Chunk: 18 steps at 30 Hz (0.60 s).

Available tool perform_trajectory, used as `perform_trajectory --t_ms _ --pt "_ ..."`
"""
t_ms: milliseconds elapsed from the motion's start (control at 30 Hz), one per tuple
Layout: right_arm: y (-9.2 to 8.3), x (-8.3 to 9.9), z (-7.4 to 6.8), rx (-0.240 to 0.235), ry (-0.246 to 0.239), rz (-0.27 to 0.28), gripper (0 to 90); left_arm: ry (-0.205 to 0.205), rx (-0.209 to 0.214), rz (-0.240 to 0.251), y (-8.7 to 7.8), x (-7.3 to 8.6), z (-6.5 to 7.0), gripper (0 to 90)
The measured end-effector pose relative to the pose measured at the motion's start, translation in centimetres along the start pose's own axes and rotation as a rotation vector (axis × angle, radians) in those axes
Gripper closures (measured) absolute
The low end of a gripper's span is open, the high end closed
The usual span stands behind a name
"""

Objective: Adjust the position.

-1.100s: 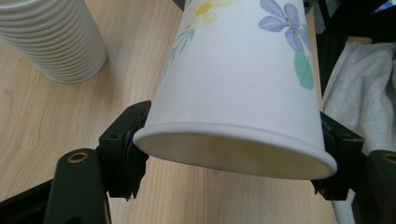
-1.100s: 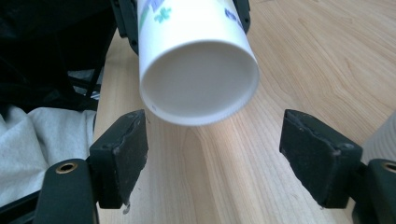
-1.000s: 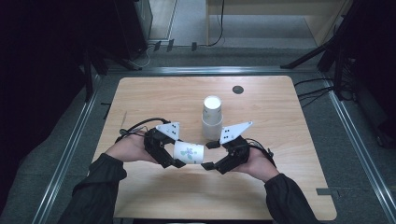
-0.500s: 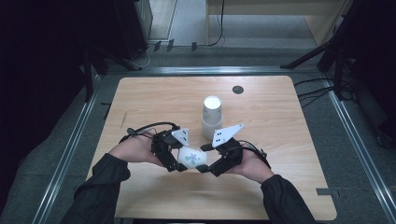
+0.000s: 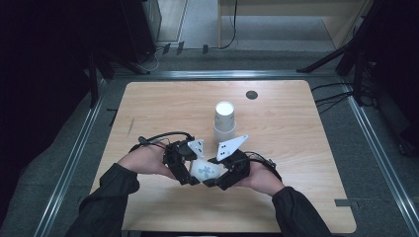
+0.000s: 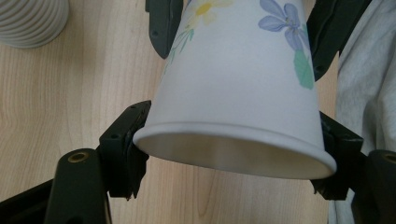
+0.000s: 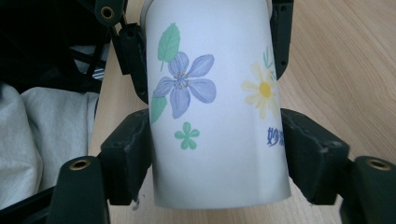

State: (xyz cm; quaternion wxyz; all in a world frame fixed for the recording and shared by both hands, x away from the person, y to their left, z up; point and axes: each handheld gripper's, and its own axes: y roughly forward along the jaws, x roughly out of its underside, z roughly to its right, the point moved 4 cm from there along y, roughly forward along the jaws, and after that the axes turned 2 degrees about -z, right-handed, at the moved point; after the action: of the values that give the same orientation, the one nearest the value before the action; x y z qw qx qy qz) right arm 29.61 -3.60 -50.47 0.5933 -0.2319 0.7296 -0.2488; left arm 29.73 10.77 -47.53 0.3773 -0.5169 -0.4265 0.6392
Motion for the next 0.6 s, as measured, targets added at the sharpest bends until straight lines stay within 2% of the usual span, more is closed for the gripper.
perform_trajectory --t_ms 100,267,333,400,500,567,600 --pt "0.0 0.0 -0.1 -0.001 -0.01 -0.005 33.5 0.004 -0.005 -0.001 0.0 0.0 0.1 26.3" --pt "0.0 0.0 -0.2 0.001 -0.024 -0.006 34.0 0.019 -0.004 0.007 0.1 0.1 0.0 25.0" --pt "0.0 -0.1 -0.3 0.004 -0.026 -0.004 33.6 0.029 0.002 0.019 0.0 0.2 0.0 20.8" --pt "-0.1 -0.1 -0.2 0.007 -0.031 0.0 33.5 0.029 0.019 0.032 -0.1 0.2 0.1 18.1" --pt "-0.3 -0.1 -0.1 0.011 -0.029 0.011 33.5 0.041 0.003 0.065 -0.3 0.3 -0.1 14.8" --pt "-0.9 -0.1 0.0 0.015 -0.017 0.025 33.5 0.04 -0.014 0.119 -0.7 0.3 -0.3 14.4" --pt "-1.0 -0.1 0.1 0.017 -0.016 0.03 33.5 0.04 -0.014 0.119 -0.7 0.3 -0.3 14.3"
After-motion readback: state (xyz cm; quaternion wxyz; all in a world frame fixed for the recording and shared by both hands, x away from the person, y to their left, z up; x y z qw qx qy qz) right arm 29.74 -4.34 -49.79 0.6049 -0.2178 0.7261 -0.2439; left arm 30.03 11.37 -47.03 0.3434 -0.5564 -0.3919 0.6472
